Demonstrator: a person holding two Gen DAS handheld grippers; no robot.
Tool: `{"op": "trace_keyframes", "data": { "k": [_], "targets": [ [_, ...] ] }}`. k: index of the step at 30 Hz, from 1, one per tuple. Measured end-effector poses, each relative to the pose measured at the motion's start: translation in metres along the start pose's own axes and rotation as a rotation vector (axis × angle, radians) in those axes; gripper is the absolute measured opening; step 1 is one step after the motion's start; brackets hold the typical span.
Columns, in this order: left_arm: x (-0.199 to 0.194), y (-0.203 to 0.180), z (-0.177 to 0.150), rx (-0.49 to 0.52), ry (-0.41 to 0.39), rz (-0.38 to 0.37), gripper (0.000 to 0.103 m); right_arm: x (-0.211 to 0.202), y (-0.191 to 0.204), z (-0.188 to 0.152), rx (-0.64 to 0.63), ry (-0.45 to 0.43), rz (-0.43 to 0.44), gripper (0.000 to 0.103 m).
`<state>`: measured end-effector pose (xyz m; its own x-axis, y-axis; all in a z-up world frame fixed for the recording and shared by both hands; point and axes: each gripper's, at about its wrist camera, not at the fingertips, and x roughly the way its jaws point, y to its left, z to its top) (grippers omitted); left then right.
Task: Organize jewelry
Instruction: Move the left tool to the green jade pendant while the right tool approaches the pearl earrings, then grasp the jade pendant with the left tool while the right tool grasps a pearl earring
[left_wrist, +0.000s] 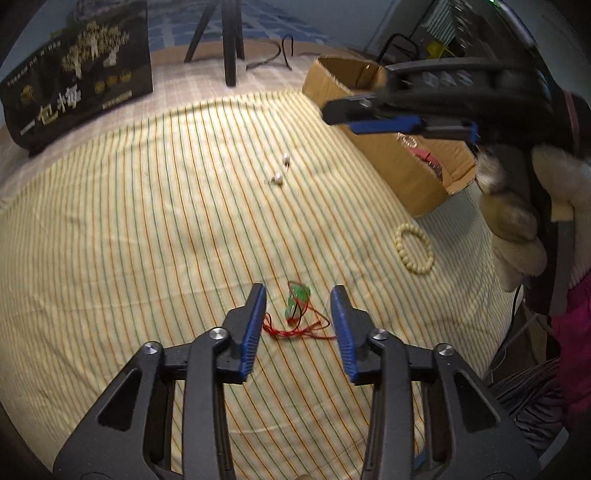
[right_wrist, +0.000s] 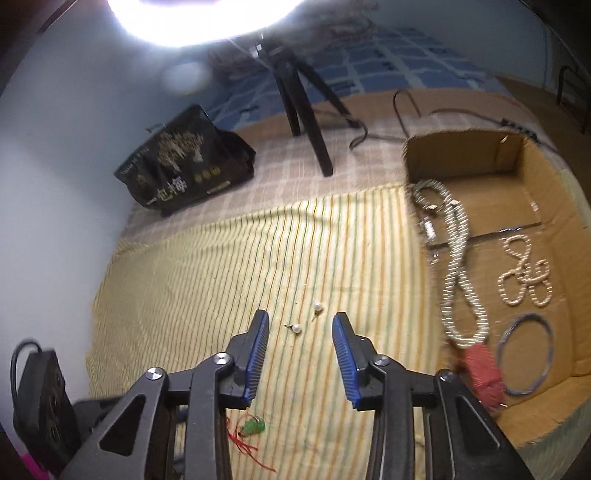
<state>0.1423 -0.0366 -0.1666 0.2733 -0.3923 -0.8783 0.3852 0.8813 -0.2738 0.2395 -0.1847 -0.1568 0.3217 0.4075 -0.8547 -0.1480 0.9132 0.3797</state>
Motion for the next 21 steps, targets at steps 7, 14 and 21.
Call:
{"op": "trace_keyframes", "data": {
  "k": [7,14,21],
  "targets": [
    [0.017,0.005,-0.003,0.006,0.029,0.002,0.035,0.038,0.002,0.008,0.016,0.040,-0.058,0.025],
    [0.028,0.004,-0.004,0.041,0.051,0.005,0.036,0.062,0.002,0.010,0.006,0.070,-0.108,0.022],
    [0.039,-0.002,-0.004,0.079,0.062,0.031,0.035,0.070,0.001,0.012,0.000,0.079,-0.126,0.020]
  ]
}}
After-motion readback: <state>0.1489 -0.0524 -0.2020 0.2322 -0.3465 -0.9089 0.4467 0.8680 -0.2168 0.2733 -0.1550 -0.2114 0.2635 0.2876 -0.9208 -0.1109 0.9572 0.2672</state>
